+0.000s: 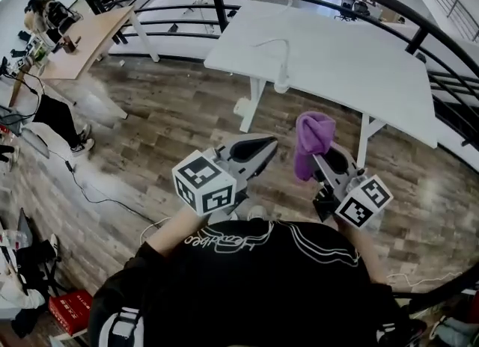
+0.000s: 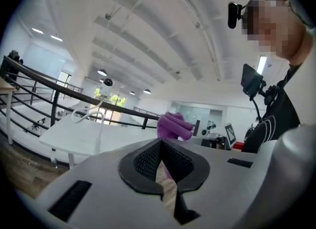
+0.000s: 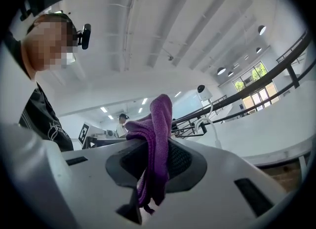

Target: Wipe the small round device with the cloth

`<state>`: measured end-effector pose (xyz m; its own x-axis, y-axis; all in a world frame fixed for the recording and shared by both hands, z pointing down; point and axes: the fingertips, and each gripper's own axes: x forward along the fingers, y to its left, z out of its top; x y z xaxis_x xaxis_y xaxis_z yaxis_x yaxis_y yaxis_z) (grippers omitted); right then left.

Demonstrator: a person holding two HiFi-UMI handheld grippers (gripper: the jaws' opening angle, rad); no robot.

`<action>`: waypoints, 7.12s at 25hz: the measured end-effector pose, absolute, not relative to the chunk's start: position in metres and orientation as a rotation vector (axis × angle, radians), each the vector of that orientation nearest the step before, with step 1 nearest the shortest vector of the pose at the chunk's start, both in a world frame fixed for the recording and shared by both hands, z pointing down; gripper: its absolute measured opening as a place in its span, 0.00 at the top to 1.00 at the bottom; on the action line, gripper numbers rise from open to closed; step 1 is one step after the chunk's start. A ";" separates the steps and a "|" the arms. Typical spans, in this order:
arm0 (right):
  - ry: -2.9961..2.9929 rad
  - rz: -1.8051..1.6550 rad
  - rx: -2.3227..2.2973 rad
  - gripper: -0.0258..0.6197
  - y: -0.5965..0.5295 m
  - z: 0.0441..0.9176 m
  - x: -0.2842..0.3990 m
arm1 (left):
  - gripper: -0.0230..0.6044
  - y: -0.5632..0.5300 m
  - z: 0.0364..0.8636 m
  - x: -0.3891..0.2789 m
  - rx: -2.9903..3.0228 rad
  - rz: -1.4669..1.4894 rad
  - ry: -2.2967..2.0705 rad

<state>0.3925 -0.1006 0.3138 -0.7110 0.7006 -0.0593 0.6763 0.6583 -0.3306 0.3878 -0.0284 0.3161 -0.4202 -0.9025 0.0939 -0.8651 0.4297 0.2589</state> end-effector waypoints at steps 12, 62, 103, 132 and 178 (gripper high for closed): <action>-2.841 0.514 -1.090 0.86 -0.089 0.317 0.266 | 0.95 -0.012 0.328 0.258 1.574 -0.208 -2.421; -2.949 0.508 -0.950 0.86 -0.184 0.311 -0.054 | 0.77 -0.082 0.341 -0.111 1.760 0.447 -2.247; -3.182 0.202 -0.509 0.86 -0.186 0.275 -0.048 | 0.87 -0.114 0.399 -0.146 2.071 0.895 -1.852; -2.771 -1.940 -0.566 0.86 -0.105 0.222 -0.070 | 0.87 -0.119 0.400 -0.147 2.071 0.824 -1.831; -2.955 -0.950 -0.571 0.86 -0.164 0.322 -0.077 | 0.87 -0.117 0.399 -0.146 2.152 0.793 -1.814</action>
